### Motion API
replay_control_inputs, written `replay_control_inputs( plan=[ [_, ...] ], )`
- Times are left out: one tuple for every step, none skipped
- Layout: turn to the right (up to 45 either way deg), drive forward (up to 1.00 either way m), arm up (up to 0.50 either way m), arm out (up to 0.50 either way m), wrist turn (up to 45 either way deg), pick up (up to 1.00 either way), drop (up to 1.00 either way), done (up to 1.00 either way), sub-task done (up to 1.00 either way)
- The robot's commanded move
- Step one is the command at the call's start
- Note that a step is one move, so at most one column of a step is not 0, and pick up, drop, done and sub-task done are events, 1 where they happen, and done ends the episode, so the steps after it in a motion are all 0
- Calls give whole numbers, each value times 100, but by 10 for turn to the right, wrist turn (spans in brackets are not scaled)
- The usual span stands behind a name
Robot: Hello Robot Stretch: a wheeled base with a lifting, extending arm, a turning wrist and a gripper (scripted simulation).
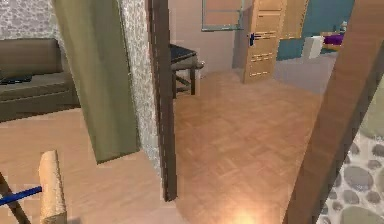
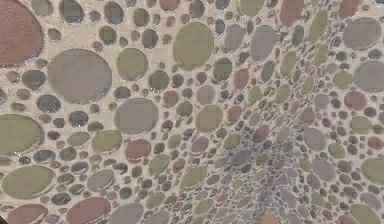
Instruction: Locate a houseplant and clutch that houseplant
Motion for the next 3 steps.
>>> replay_control_inputs(
  plan=[
    [0, 35, 0, 0, 0, 0, 0, 0, 0],
    [-180, 0, 0, 0, 0, 0, 0, 0, 0],
    [0, 5, 0, 0, 0, 0, 0, 0, 0]
  ],
)
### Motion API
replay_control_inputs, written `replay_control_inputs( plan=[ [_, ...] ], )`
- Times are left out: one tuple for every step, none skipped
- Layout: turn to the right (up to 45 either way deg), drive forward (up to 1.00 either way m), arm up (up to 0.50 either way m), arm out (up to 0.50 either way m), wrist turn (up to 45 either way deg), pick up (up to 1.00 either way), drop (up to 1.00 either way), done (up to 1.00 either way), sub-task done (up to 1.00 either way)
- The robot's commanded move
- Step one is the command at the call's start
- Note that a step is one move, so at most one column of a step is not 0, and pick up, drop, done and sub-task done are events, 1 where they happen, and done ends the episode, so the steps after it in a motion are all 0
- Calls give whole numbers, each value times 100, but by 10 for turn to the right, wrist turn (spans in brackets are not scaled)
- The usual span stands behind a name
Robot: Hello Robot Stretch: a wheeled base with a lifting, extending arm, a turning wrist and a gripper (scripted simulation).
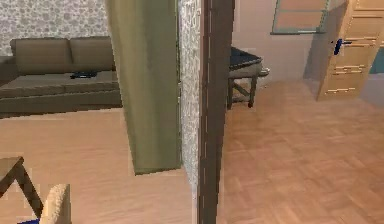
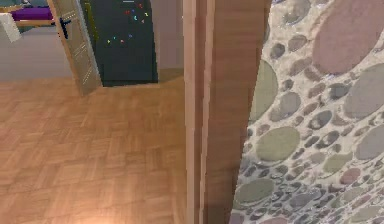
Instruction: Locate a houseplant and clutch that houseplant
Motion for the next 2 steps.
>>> replay_control_inputs(
  plan=[
    [300, 0, 0, 0, 0, 0, 0, 0, 0],
    [0, 15, 0, 0, 0, 0, 0, 0, 0]
  ],
)
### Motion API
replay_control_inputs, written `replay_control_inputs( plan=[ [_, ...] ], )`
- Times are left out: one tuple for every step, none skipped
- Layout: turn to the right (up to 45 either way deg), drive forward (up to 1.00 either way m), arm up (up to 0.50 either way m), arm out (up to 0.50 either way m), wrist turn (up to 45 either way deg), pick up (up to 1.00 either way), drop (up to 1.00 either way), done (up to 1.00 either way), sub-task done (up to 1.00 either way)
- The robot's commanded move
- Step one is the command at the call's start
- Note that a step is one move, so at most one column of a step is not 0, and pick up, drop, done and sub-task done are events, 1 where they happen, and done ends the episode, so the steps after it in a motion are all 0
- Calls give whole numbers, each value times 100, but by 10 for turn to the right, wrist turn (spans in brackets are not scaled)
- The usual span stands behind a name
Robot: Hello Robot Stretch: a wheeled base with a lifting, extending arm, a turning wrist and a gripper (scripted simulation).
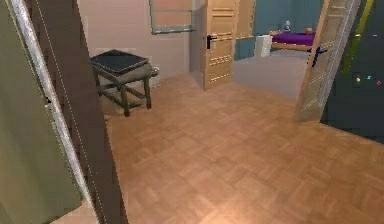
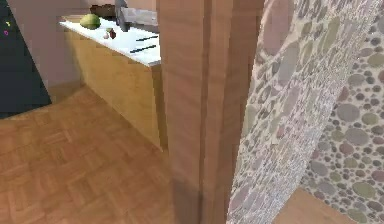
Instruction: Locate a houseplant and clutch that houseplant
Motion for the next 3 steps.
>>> replay_control_inputs(
  plan=[
    [240, 0, 0, 0, 0, 0, 0, 0, 0],
    [0, 100, 0, 0, 0, 0, 0, 0, 0],
    [0, 100, 0, 0, 0, 0, 0, 0, 0]
  ],
)
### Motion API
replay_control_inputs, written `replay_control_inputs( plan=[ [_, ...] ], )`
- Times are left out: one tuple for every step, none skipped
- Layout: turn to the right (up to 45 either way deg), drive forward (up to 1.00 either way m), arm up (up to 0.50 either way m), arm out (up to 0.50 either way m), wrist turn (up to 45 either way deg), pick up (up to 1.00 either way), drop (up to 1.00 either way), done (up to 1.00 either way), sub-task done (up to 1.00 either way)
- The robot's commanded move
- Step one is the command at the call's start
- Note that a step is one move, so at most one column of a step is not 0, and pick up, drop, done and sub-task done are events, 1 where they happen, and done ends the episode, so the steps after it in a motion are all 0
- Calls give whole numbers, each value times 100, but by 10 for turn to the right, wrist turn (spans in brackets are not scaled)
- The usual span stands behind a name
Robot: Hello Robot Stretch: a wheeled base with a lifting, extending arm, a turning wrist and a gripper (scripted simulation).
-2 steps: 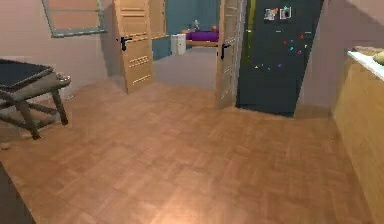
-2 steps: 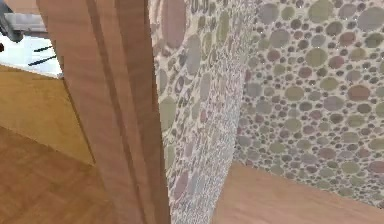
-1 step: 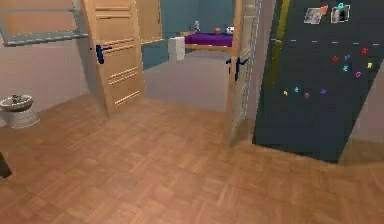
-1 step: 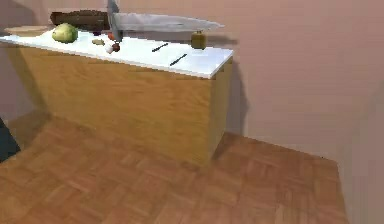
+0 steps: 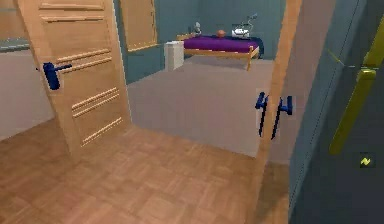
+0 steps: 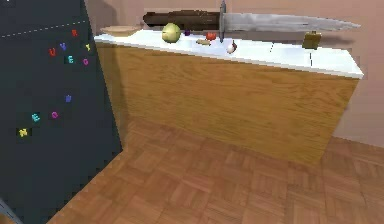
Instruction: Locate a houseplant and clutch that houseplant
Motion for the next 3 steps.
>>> replay_control_inputs(
  plan=[
    [30, 0, 0, 0, 0, 0, 0, 0, 0],
    [-210, 0, 0, 0, 0, 0, 0, 0, 0],
    [0, 100, 0, 0, 0, 0, 0, 0, 0]
  ],
)
